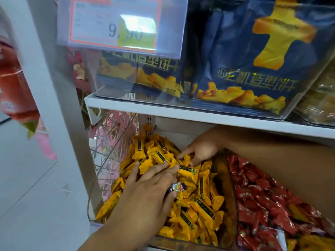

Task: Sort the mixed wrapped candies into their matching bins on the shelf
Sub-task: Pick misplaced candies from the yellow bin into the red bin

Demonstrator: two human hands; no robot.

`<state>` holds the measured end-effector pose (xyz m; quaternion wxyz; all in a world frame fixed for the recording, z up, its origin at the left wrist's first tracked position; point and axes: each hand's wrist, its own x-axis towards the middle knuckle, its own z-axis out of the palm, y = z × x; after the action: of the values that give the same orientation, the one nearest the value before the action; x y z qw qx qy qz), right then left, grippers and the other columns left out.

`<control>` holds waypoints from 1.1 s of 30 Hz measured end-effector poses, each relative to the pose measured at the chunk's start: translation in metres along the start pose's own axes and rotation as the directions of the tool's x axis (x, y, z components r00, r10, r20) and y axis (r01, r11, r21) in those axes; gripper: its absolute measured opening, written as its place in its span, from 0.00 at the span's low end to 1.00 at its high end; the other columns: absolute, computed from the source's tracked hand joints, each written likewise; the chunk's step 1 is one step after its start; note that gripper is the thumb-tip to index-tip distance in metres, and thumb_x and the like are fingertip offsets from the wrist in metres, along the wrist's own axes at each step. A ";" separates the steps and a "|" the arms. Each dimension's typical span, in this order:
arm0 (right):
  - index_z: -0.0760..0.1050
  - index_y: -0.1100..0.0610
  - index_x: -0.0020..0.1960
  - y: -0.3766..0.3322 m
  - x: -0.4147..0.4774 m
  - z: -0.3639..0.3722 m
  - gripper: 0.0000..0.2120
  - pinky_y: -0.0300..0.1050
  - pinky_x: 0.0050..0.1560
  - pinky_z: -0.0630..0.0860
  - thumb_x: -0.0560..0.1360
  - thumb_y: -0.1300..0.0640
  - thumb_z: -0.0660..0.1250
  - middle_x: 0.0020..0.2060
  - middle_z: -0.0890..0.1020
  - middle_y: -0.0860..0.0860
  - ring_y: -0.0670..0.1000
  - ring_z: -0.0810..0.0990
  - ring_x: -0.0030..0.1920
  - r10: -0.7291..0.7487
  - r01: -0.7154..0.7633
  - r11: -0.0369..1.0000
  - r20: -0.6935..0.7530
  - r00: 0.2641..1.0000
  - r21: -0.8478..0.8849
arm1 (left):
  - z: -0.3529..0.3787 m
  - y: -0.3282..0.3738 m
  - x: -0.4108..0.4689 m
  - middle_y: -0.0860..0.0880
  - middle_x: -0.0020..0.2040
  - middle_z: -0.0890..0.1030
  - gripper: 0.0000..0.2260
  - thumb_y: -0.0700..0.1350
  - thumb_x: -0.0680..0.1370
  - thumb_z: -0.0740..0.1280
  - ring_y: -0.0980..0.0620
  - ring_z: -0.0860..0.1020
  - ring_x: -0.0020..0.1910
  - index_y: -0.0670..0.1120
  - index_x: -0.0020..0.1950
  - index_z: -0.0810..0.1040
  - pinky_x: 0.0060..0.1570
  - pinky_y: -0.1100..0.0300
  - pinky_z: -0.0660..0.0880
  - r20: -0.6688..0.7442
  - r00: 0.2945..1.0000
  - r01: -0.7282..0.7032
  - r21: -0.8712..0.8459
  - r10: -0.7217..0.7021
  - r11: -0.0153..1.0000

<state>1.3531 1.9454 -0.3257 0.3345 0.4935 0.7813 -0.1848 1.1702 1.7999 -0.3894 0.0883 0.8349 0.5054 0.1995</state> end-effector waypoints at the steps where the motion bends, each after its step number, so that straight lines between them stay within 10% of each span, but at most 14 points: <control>1: 0.54 0.41 0.77 -0.001 -0.003 -0.001 0.27 0.48 0.69 0.66 0.81 0.50 0.60 0.74 0.64 0.52 0.56 0.68 0.69 -0.008 0.009 0.999 0.013 1.000 -0.030 | 0.001 -0.001 -0.001 0.72 0.72 0.60 0.16 0.61 0.77 0.48 0.70 0.49 0.73 0.61 0.59 0.69 0.74 0.46 0.42 -0.010 1.000 -0.005 -0.005 0.005 1.000; 6: 0.59 0.52 0.77 0.009 -0.017 -0.021 0.26 0.31 0.55 0.61 0.81 0.55 0.62 0.74 0.65 0.52 0.51 0.66 0.71 -0.057 0.061 0.996 0.066 0.996 -0.061 | 0.006 -0.004 -0.002 0.69 0.69 0.68 0.09 0.59 0.77 0.54 0.67 0.58 0.72 0.61 0.54 0.69 0.70 0.40 0.57 -0.095 0.995 -0.033 0.018 0.034 0.999; 10: 0.65 0.56 0.74 0.014 -0.006 -0.021 0.24 0.28 0.49 0.69 0.79 0.58 0.64 0.69 0.71 0.57 0.53 0.72 0.66 -0.064 0.117 0.970 -0.241 0.968 0.215 | 0.011 -0.005 -0.001 0.68 0.68 0.70 0.08 0.59 0.78 0.55 0.65 0.60 0.72 0.61 0.54 0.69 0.69 0.38 0.60 -0.140 0.989 -0.046 0.018 0.048 0.999; 15: 0.55 0.52 0.78 -0.014 0.025 -0.011 0.30 0.42 0.62 0.63 0.80 0.42 0.58 0.74 0.64 0.53 0.55 0.67 0.71 -0.012 0.039 0.979 -0.136 0.991 0.202 | 0.011 -0.006 -0.001 0.68 0.68 0.70 0.08 0.59 0.78 0.55 0.65 0.60 0.72 0.62 0.54 0.68 0.69 0.37 0.60 -0.140 0.989 -0.041 0.026 0.045 0.999; 28: 0.67 0.54 0.71 -0.012 0.038 -0.004 0.27 0.59 0.64 0.74 0.74 0.55 0.70 0.64 0.78 0.56 0.58 0.78 0.62 -0.160 0.081 0.795 0.080 0.984 0.601 | 0.004 -0.001 -0.002 0.70 0.71 0.63 0.17 0.61 0.78 0.47 0.68 0.51 0.74 0.61 0.59 0.69 0.74 0.43 0.45 -0.035 0.999 0.016 0.007 -0.016 1.000; 33: 0.72 0.49 0.59 -0.004 0.025 -0.006 0.20 0.49 0.48 0.80 0.70 0.63 0.71 0.52 0.80 0.54 0.56 0.80 0.53 -0.010 0.088 0.810 -0.136 0.991 0.580 | 0.000 0.002 -0.002 0.73 0.72 0.59 0.19 0.62 0.76 0.43 0.70 0.47 0.73 0.62 0.61 0.67 0.75 0.44 0.40 0.007 0.999 0.031 0.016 -0.031 0.999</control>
<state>1.3406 1.9636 -0.3392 0.1115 0.5628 0.7187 -0.3928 1.1712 1.7974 -0.3893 0.0867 0.8283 0.5196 0.1909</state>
